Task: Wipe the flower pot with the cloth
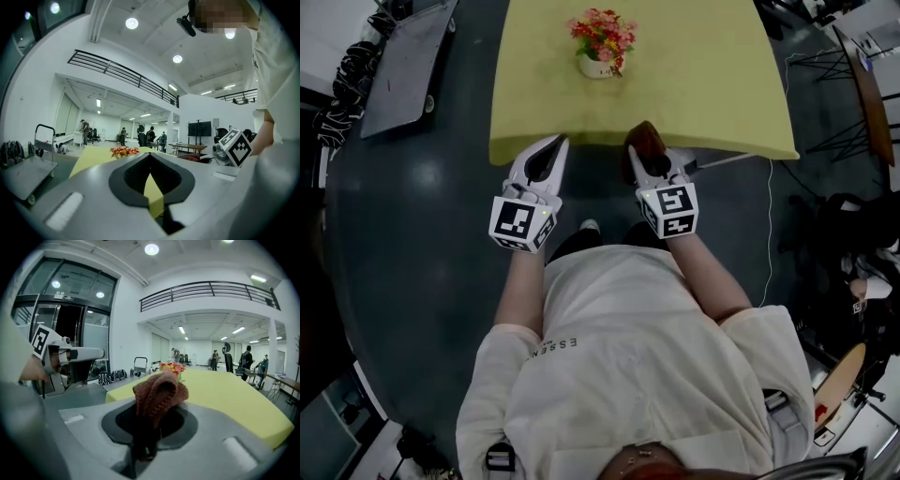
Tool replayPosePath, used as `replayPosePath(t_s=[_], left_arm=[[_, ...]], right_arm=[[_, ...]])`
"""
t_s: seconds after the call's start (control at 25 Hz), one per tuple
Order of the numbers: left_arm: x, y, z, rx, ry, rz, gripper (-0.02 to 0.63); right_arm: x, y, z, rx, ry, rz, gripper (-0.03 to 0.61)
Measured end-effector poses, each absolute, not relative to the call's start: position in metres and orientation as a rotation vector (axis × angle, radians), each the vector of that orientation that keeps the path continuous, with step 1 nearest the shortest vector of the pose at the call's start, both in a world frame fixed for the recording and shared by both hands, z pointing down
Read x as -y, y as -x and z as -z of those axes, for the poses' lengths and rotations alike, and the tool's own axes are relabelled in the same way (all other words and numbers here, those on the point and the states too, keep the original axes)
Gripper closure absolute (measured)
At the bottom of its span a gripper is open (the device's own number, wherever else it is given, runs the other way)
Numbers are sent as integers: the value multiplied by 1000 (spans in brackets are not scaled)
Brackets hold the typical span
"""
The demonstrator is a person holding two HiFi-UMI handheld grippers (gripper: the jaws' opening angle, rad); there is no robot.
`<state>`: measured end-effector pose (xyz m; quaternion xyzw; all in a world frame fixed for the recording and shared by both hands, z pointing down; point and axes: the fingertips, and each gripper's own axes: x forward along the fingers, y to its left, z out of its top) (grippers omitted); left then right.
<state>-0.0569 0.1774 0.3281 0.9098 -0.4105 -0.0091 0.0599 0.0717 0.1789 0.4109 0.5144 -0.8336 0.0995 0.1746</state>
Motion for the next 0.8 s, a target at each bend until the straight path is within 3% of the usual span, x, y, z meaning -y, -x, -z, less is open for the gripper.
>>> replayPosePath(t_s=[0.8], left_arm=[[-40, 38, -403, 1266, -2599, -153, 598]], right_arm=[[-66, -37, -471, 2399, -1124, -394, 525]])
